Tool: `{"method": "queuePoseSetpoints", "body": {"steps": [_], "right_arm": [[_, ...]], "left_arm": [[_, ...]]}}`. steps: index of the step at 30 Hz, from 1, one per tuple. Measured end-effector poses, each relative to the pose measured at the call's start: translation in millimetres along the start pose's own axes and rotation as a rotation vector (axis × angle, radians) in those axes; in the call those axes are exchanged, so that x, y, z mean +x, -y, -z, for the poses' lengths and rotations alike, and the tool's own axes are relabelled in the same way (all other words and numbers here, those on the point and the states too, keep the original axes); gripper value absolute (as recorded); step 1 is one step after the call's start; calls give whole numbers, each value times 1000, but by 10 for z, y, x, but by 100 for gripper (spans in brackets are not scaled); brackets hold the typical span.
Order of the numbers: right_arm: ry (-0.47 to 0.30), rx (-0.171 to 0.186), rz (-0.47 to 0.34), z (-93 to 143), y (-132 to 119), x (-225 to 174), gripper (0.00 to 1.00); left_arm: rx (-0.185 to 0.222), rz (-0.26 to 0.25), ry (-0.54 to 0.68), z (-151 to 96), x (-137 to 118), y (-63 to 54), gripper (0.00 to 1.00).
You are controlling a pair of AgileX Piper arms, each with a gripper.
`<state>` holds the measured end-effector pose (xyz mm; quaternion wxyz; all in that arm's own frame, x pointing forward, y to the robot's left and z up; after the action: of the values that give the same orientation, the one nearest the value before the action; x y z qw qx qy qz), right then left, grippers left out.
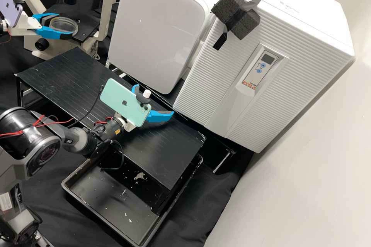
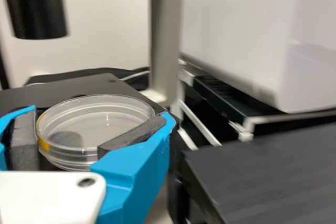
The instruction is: Place the petri dish on the bench
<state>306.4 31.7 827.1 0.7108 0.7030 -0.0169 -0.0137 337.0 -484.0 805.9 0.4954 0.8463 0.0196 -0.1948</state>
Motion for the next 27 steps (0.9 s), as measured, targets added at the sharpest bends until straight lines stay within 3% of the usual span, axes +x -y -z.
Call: {"method": "queuePoseSetpoints", "body": {"steps": [4, 11, 18, 27], "right_arm": [[0, 0, 0, 0, 0, 0, 100], [0, 0, 0, 0, 0, 0, 100], [0, 0, 0, 0, 0, 0, 100], [0, 0, 0, 0, 0, 0, 100]], "left_arm": [[4, -21, 4, -34, -69, -65, 0], [0, -20, -11, -6, -118, -59, 0], [-9, -47, -19, 2, -191, -135, 0], [-34, -40, 72, -152, -286, -114, 0]]}}
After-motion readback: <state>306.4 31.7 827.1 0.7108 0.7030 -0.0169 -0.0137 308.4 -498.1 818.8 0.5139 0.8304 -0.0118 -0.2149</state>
